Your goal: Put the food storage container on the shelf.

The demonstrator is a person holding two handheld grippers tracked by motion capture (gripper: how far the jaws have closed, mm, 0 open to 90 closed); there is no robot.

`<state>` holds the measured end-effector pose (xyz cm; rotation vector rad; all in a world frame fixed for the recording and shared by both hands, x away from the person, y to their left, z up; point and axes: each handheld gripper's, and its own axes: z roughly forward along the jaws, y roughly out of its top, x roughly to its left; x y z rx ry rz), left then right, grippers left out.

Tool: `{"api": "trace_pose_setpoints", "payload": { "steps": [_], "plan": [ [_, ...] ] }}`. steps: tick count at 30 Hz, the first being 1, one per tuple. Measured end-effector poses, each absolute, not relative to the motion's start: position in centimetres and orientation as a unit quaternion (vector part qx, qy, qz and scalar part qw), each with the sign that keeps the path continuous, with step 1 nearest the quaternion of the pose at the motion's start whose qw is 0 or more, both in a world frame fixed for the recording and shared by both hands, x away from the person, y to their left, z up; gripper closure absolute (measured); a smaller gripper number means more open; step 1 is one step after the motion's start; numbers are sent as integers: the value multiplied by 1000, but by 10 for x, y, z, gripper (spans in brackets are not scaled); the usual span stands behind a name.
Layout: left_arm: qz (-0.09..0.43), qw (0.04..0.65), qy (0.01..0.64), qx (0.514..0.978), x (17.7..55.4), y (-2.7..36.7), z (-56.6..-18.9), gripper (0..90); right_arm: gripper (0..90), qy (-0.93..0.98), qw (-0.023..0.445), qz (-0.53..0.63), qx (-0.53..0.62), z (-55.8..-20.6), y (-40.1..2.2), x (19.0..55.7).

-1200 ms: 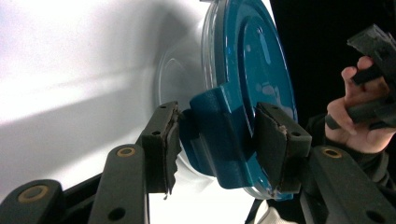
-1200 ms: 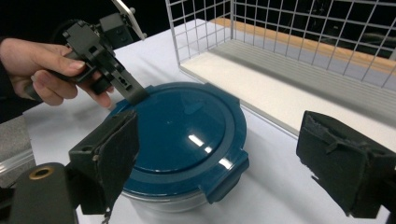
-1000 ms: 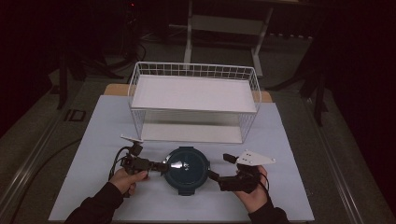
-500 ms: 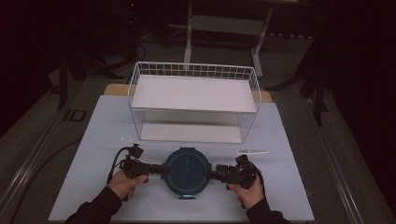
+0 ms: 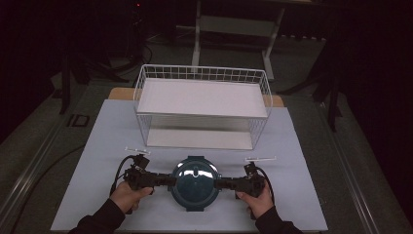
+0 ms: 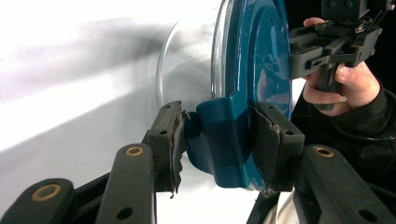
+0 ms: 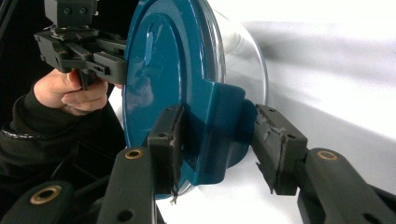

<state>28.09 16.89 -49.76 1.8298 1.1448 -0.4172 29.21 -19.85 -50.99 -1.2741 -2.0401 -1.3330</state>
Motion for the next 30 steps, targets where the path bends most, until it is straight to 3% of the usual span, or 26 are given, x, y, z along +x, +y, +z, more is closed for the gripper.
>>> {"api": "trace_pose_setpoints", "payload": {
  "steps": [21, 30],
  "plan": [
    [-137, 452, 477, 741, 265, 161, -489, 561, 565, -726, 188, -479, -457, -505, -200, 280],
    [-129, 468, 464, 741, 272, 156, -480, 563, 565, -730, 164, -491, -446, -491, -206, 284]
  ]
}}
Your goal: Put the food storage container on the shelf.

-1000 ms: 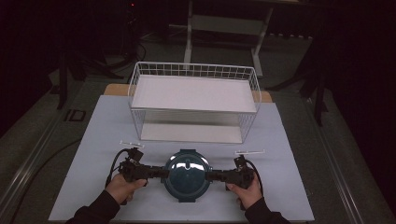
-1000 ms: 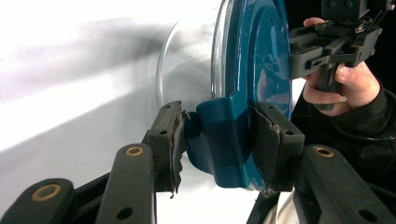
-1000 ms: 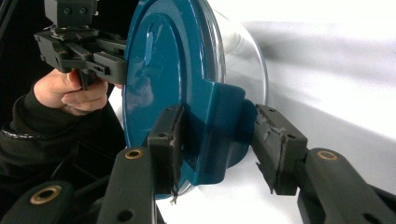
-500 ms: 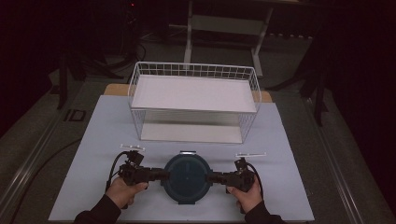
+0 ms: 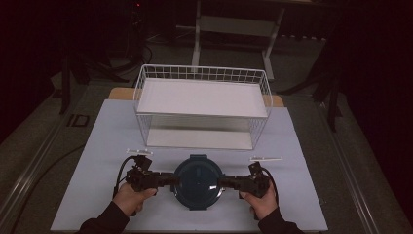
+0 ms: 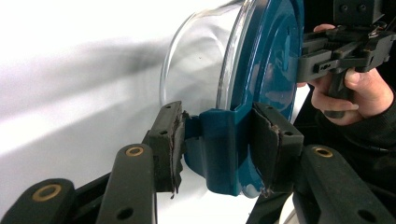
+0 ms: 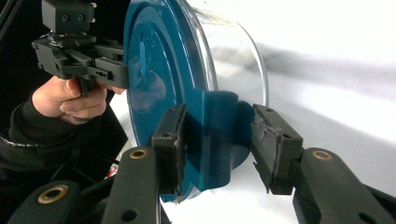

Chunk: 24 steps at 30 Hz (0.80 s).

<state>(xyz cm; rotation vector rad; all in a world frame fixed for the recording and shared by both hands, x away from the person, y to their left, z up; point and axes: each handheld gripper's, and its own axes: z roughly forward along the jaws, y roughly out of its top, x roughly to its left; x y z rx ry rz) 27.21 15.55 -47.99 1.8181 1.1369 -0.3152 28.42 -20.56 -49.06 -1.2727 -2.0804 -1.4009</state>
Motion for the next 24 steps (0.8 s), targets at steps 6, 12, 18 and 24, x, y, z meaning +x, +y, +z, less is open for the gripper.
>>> {"api": "trace_pose_setpoints", "payload": {
  "steps": [6, 12, 18, 24],
  "plan": [
    [-118, 476, 455, 744, 282, 150, -470, 561, 565, -730, 146, -500, -443, -478, -211, 292],
    [-101, 479, 447, 749, 296, 143, -460, 560, 565, -726, 135, -508, -443, -471, -217, 303],
    [-87, 489, 433, 753, 312, 138, -455, 560, 564, -725, 123, -514, -441, -465, -222, 316],
    [-76, 499, 425, 751, 324, 134, -456, 559, 564, -726, 107, -518, -440, -461, -226, 331]
  ]
}}
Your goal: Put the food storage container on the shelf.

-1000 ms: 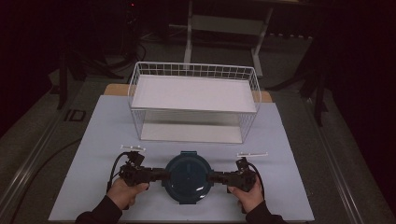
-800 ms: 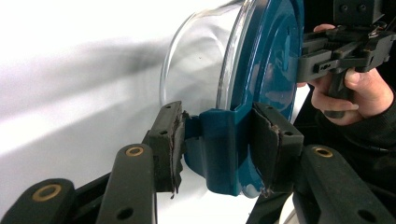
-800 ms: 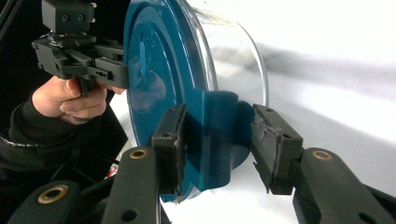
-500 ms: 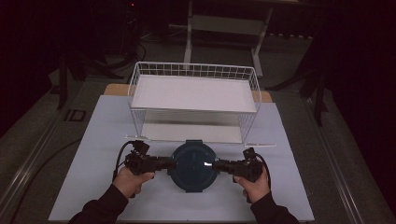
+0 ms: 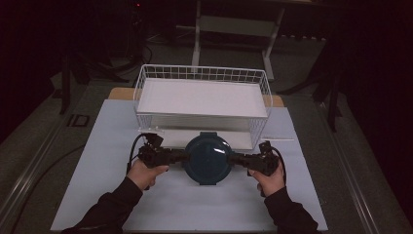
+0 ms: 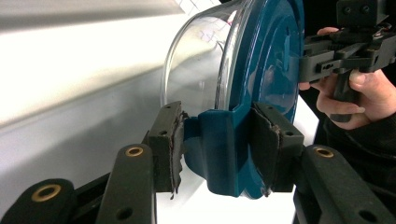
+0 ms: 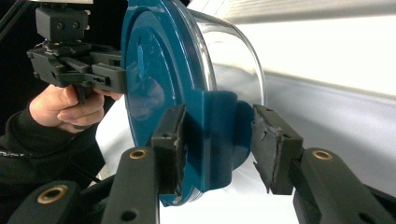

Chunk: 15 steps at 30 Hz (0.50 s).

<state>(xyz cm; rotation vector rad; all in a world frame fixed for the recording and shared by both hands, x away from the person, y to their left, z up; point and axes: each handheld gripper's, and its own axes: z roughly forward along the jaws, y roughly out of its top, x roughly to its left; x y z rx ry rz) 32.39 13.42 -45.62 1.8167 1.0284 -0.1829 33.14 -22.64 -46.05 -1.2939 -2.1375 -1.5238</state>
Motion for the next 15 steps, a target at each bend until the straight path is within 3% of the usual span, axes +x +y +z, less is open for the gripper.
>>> {"api": "trace_pose_setpoints", "payload": {
  "steps": [15],
  "plan": [
    [-36, 515, 423, 745, 355, 133, -473, 556, 563, -729, 89, -522, -434, -472, -224, 370]
  ]
}}
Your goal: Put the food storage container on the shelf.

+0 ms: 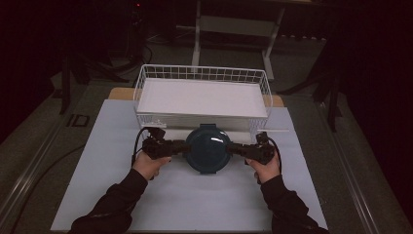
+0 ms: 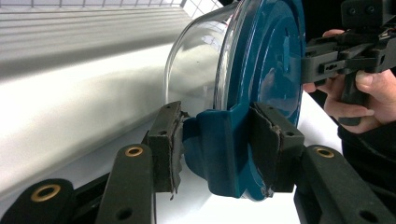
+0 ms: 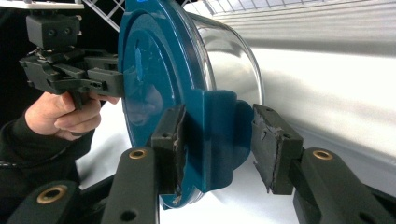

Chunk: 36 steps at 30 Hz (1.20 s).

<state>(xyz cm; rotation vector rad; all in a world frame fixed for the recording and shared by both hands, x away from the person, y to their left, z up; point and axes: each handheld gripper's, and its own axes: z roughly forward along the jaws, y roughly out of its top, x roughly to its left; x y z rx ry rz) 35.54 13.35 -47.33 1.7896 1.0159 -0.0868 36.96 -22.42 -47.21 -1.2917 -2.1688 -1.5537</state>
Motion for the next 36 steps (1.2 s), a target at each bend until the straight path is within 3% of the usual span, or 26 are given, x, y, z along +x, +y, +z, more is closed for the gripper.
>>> {"api": "trace_pose_setpoints", "payload": {
  "steps": [11, 30, 33, 36],
  "plan": [
    [-22, 517, 430, 739, 373, 132, -493, 552, 561, -724, 89, -516, -448, -494, -223, 388],
    [-23, 553, 436, 710, 392, 135, -510, 543, 547, -714, 66, -523, -462, -500, -221, 401],
    [-18, 550, 437, 711, 395, 132, -512, 527, 573, -733, 10, -505, -456, -494, -217, 401],
    [8, 547, 438, 714, 391, 129, -509, 518, 563, -738, -4, -497, -456, -491, -213, 400]
  ]
}}
